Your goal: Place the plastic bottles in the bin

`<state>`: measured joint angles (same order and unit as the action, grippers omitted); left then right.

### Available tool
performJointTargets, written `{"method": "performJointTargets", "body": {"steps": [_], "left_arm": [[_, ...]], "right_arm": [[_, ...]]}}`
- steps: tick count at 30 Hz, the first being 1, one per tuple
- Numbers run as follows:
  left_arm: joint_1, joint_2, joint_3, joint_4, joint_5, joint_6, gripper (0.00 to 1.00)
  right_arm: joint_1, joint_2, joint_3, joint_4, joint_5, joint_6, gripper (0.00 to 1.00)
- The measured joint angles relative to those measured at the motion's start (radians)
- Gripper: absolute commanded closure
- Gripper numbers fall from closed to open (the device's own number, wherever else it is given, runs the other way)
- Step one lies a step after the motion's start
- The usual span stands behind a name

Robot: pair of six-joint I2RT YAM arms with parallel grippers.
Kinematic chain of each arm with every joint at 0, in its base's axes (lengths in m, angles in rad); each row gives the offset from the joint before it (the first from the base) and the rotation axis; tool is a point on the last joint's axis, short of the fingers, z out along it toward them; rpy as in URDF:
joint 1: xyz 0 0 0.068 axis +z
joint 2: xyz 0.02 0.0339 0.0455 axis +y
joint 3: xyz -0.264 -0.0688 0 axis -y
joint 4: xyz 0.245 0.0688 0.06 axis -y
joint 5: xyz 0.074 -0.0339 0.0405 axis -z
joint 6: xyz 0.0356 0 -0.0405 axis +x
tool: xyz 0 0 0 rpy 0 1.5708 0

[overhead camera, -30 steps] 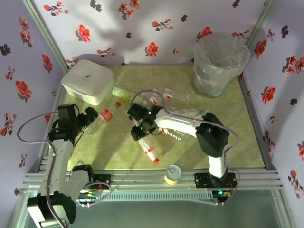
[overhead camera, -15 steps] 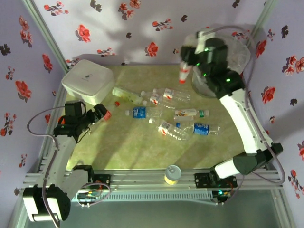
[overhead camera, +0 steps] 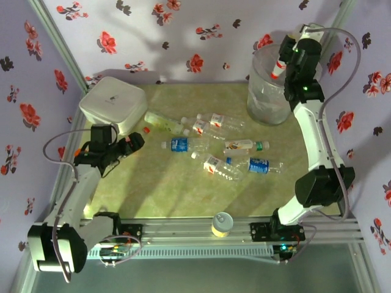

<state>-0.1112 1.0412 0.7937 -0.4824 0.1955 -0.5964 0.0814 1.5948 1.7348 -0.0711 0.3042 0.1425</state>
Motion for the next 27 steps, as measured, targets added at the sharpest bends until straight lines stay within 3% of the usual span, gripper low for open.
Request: {"method": "performJointTargets", "body": {"steps": [10,14,17,27], "left_arm": [[0.032,0.132,0.135,-0.018,-0.126,0.119,0.00],[0.094,0.181,0.123,0.006,-0.129,0.129,0.00],[0.112,0.228,0.122,0.008,-0.133,0.140,0.00],[0.131,0.371,0.170,-0.011,-0.175,0.208,0.00]], "right_arm": [[-0.034,0.008,-0.109,-0.001,-0.011,0.019,0.51],[-0.058,0.008,-0.129,-0.027,-0.025,0.047,0.32],[-0.079,0.008,-0.129,-0.055,-0.035,0.068,0.24],[-0.091,-0.013,-0.109,-0.169,-0.068,0.078,0.21]]}}
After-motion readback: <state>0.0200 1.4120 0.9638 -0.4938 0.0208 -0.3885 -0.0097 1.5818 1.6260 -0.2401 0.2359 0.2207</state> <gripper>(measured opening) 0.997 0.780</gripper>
